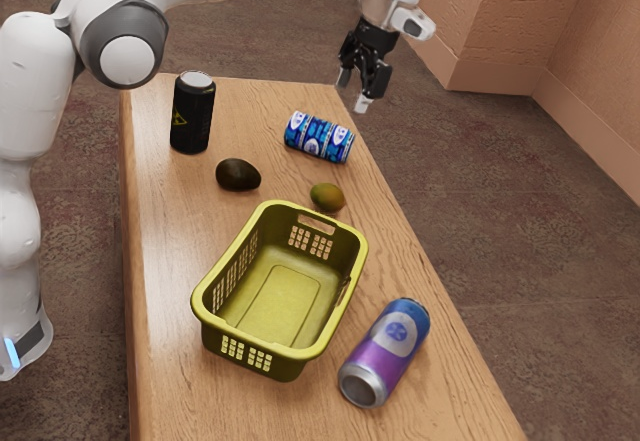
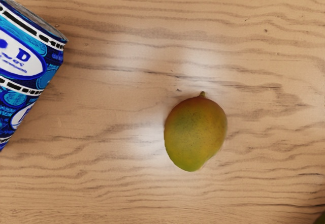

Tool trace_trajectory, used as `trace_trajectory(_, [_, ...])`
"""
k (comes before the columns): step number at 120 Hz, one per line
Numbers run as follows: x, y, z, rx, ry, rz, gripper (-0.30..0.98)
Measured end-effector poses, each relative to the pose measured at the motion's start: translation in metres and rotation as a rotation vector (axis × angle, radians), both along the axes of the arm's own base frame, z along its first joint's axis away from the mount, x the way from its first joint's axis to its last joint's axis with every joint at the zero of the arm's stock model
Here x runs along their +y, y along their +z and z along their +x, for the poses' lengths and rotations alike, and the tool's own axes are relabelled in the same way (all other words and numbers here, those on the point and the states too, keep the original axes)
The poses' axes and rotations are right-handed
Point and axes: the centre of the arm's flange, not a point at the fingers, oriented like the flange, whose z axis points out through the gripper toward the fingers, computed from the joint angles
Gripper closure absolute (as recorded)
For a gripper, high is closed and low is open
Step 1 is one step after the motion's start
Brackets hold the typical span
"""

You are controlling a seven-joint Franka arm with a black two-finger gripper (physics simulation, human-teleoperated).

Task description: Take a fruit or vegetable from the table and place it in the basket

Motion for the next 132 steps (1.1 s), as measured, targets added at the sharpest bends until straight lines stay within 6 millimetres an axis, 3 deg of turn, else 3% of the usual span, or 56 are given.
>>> trace_trajectory(34, [0.003,0.014,0.014,-0.146,-0.031,0.001,0.0])
trace_trajectory(44, [-0.007,0.034,0.008,-0.193,-0.054,0.006,0.0])
trace_trajectory(53, [-0.013,0.037,0.009,-0.207,-0.071,0.011,0.0])
trace_trajectory(88, [0.001,-0.065,0.06,-0.119,-0.084,-0.003,0.0])
trace_trajectory(105, [-0.009,-0.084,0.068,-0.124,-0.107,-0.005,0.0])
trace_trajectory(132, [-0.029,-0.097,0.073,-0.131,-0.143,-0.005,0.0])
